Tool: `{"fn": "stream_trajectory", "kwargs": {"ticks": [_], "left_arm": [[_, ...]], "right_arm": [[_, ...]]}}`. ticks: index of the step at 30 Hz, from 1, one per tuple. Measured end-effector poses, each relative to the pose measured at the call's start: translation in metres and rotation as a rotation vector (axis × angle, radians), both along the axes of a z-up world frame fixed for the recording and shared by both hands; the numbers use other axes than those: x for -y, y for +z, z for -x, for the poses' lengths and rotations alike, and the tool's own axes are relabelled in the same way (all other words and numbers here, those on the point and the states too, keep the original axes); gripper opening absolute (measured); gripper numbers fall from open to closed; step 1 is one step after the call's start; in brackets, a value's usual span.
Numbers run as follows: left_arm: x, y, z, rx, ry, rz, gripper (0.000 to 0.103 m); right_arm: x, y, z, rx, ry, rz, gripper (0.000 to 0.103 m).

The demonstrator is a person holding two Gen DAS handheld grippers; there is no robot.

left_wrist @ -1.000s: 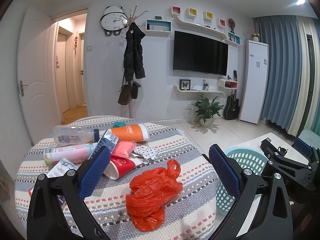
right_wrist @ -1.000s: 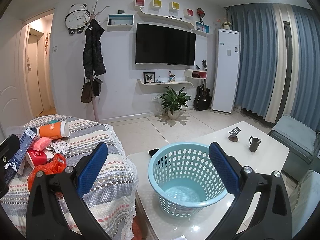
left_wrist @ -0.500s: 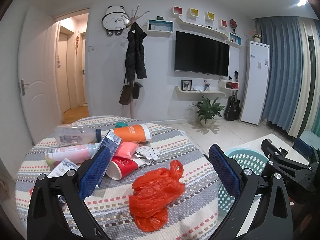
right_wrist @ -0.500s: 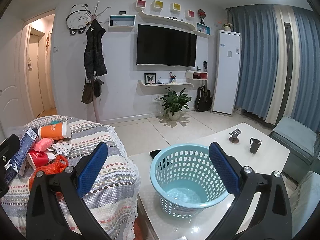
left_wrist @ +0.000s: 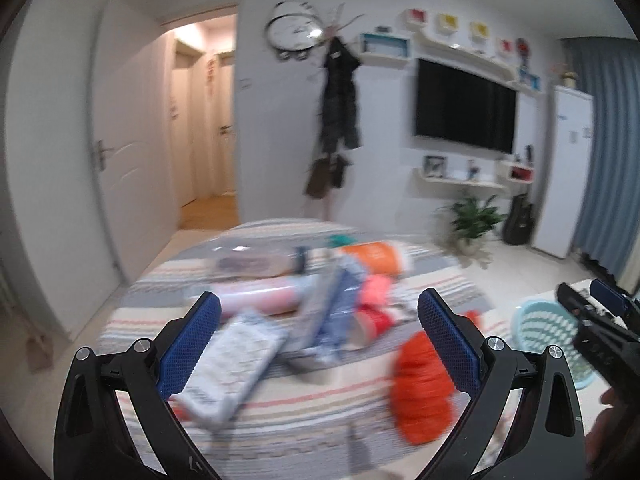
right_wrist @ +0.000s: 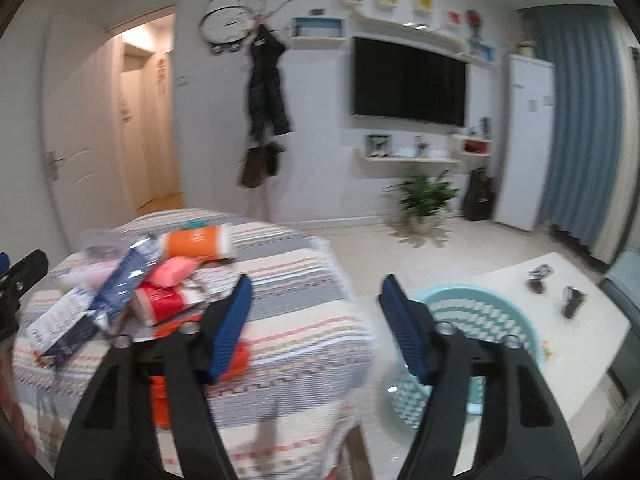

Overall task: Collect trash
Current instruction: 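Grasp the white milk carton with left tool while right tool grasps orange bag, then carry the orange bag with right tool into the blue basket and release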

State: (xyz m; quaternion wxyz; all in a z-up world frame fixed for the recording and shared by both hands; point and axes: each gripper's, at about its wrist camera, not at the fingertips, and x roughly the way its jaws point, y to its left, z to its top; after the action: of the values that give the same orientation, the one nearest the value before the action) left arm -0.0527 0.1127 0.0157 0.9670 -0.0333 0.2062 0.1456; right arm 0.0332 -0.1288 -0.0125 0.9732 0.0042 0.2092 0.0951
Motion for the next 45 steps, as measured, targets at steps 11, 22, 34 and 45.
{"fn": "stream_trajectory", "kwargs": {"ticks": [11,22,34,45], "left_arm": [[-0.075,-0.053,-0.006,-0.246,0.026,0.028,0.096],[-0.078,-0.096,-0.040,-0.397,0.000,0.032,0.067],[-0.058,-0.103,-0.031,-0.378,-0.102,0.169,0.055],[-0.070,-0.064,0.004,-0.159,-0.070,0.266,0.054]], "right_arm": [[-0.070,-0.042,-0.018,-0.153,0.195,0.026,0.064],[-0.099,-0.073,-0.048,-0.302,0.251,0.048,0.088],[-0.104,-0.091,-0.057,-0.355,0.264,0.054,0.068],[-0.103,-0.066,-0.045,-0.263,0.281,0.063,0.038]]}}
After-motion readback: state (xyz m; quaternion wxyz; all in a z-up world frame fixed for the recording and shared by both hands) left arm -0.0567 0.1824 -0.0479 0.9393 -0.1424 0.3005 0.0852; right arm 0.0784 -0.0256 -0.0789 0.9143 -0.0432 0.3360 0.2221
